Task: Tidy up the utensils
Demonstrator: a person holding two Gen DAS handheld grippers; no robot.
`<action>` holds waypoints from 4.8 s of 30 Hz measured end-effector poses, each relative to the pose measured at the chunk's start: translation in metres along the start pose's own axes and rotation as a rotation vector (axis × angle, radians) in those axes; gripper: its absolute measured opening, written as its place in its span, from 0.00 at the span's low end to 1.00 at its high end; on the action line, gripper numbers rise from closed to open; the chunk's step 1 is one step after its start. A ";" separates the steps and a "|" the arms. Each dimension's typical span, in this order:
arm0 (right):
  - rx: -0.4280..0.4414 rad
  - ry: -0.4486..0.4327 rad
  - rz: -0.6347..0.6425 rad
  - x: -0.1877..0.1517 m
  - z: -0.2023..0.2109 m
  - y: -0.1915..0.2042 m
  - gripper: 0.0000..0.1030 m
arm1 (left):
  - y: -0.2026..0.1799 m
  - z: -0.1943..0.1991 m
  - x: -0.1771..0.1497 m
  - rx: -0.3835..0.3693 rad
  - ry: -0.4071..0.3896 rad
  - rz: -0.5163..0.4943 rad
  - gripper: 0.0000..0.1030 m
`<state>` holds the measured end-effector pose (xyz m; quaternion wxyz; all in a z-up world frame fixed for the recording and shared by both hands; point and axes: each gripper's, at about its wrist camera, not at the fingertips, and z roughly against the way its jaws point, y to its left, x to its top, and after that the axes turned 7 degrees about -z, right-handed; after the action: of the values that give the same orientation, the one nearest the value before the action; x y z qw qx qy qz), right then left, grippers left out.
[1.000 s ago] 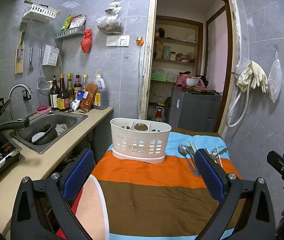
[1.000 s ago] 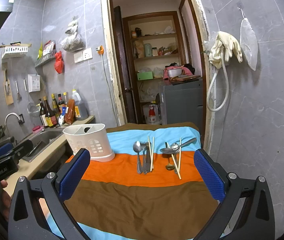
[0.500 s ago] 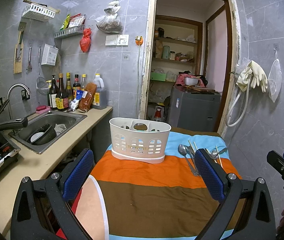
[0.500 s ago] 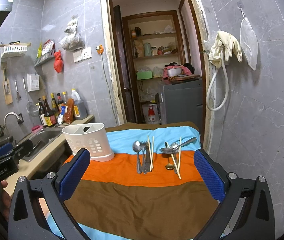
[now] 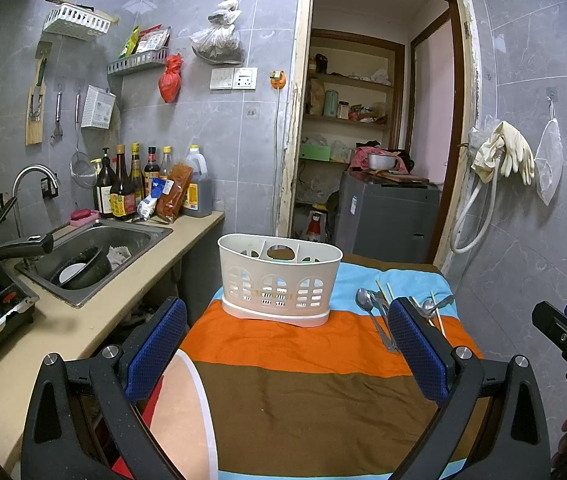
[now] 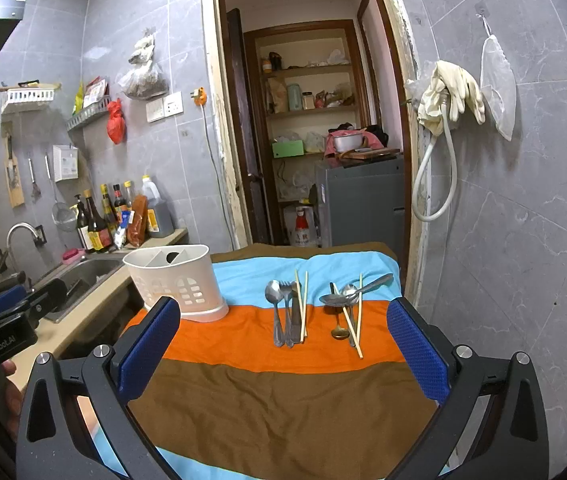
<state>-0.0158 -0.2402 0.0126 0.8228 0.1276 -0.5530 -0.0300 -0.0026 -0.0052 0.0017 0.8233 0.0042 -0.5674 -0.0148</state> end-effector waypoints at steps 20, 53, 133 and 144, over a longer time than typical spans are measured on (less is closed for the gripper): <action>-0.009 0.006 0.002 -0.002 -0.002 0.007 1.00 | -0.011 0.005 -0.001 -0.006 -0.001 -0.008 0.96; -0.086 0.044 0.031 0.041 -0.027 -0.018 1.00 | -0.042 -0.050 0.046 -0.068 0.014 -0.046 0.96; 0.235 0.424 -0.406 0.037 -0.302 -0.187 0.00 | -0.124 -0.309 -0.005 -0.313 0.448 0.078 0.00; 0.217 0.215 -0.244 0.063 -0.235 -0.128 0.00 | -0.114 -0.245 0.034 -0.268 0.195 0.038 0.00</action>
<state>0.2359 -0.3339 -0.0451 0.8488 0.2842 -0.4424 -0.0557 0.2362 -0.1230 -0.0569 0.8678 -0.1151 -0.4777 -0.0743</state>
